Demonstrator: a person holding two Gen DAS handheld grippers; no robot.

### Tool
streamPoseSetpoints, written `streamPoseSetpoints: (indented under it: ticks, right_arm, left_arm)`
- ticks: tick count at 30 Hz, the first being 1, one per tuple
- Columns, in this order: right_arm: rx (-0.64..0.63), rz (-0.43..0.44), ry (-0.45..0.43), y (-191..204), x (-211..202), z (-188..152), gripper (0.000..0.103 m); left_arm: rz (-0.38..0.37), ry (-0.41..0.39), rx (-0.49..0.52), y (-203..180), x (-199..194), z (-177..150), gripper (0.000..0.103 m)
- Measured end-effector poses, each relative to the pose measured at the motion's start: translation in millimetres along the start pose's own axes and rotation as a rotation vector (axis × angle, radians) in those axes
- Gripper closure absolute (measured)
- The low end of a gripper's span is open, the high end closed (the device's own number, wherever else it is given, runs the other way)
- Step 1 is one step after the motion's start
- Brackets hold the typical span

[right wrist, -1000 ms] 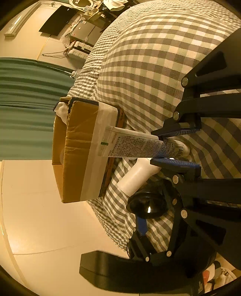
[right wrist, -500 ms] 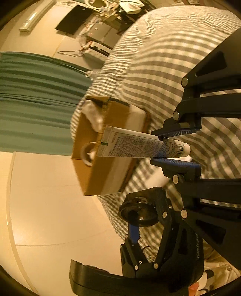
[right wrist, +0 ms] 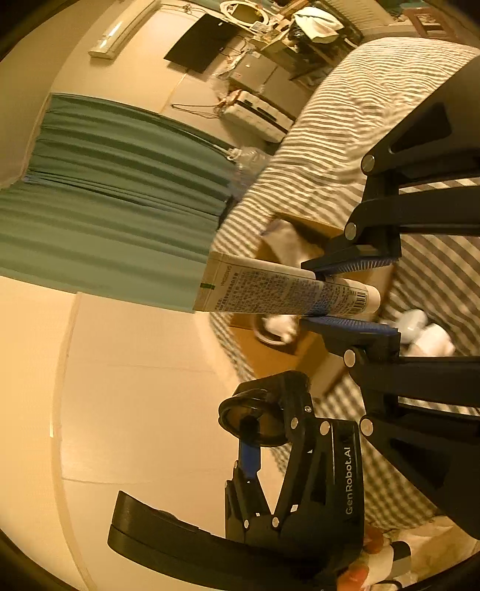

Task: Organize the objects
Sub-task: 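Carry the lens object and toothpaste tube over the box with both grippers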

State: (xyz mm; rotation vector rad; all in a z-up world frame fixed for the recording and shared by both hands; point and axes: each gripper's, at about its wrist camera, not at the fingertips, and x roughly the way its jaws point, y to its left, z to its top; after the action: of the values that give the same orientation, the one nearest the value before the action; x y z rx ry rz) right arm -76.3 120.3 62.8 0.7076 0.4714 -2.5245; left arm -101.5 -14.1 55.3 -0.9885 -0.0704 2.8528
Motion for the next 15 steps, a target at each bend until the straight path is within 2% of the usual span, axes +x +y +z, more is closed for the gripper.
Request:
streamPoseSetpoints:
  ticks: [4, 9, 15]
  right_arm:
    - [-0.008, 0.0, -0.013, -12, 12, 25, 0.081]
    - [-0.003, 0.016, -0.021, -32, 38, 56, 0.081]
    - [0.023, 0.092, 0.031, -52, 92, 62, 0.081]
  left_arm:
    - [0.035, -0.024, 0.003, 6, 10, 30, 0.035]
    - [0.054, -0.013, 0.003, 13, 38, 55, 0.035]
    - [0.058, 0.072, 0.005, 20, 88, 56, 0.035]
